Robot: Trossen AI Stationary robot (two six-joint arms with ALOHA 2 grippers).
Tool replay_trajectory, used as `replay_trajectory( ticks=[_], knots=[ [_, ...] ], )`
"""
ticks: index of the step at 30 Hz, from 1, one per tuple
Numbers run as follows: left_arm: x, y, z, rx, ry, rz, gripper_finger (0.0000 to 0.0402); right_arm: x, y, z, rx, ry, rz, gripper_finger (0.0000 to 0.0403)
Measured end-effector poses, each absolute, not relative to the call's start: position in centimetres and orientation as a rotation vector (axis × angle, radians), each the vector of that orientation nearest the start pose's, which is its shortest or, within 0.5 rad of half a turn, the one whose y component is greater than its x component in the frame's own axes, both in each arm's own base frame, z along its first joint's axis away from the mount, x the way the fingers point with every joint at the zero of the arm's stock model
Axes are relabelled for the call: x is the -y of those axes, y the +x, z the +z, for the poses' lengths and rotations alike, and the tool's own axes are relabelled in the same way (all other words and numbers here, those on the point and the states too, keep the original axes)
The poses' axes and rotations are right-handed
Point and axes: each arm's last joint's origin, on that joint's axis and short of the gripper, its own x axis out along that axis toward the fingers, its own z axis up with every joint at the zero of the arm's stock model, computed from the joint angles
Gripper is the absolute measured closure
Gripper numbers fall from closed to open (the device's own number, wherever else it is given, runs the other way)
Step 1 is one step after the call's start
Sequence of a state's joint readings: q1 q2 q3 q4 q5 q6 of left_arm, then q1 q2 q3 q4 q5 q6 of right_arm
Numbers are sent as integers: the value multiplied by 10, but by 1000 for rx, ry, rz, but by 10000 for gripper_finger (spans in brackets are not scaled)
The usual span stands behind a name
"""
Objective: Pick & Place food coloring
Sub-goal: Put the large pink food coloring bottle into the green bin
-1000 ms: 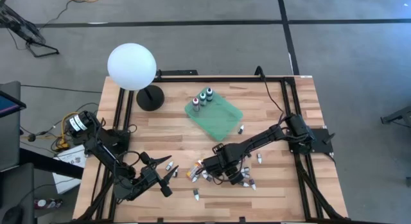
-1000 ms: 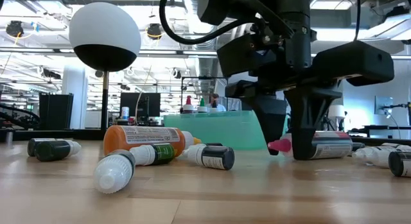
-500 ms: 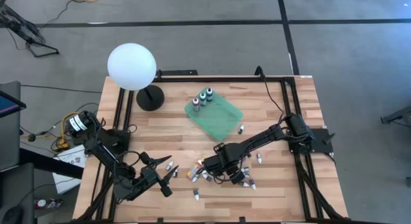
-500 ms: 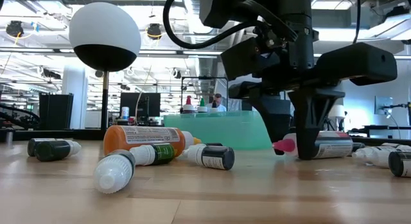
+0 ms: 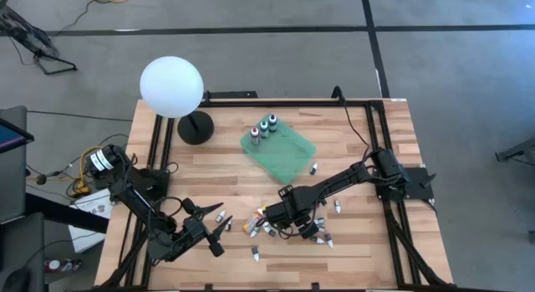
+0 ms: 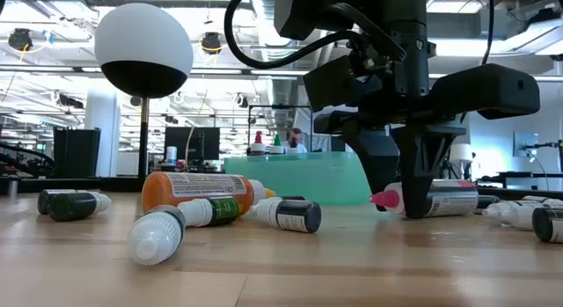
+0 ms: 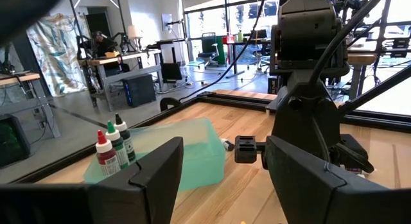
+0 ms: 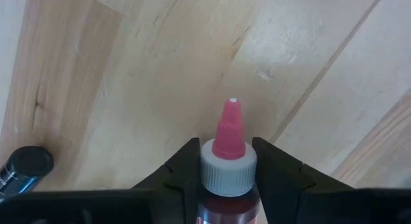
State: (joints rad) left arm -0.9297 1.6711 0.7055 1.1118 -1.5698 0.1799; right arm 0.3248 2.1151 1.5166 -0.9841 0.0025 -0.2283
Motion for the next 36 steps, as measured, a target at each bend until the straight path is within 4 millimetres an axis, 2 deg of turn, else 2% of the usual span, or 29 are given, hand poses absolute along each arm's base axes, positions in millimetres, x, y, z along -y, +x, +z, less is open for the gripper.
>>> replay_trajectory(
  ticks=[8, 16, 22, 30, 36],
  knots=[
    [225, 204, 209, -11, 33, 640, 185, -125, 371, 144, -1541, -422, 418, 274],
    [225, 204, 209, -11, 33, 640, 185, -125, 371, 144, -1541, -420, 419, 290],
    [225, 204, 209, -11, 33, 640, 185, -125, 371, 144, -1545, -400, 401, 270],
    [225, 204, 209, -11, 33, 640, 185, -124, 372, 144, -1545, -395, 398, 280],
    [225, 204, 209, -11, 32, 640, 185, -124, 372, 144, -1545, -395, 398, 266]
  ],
)
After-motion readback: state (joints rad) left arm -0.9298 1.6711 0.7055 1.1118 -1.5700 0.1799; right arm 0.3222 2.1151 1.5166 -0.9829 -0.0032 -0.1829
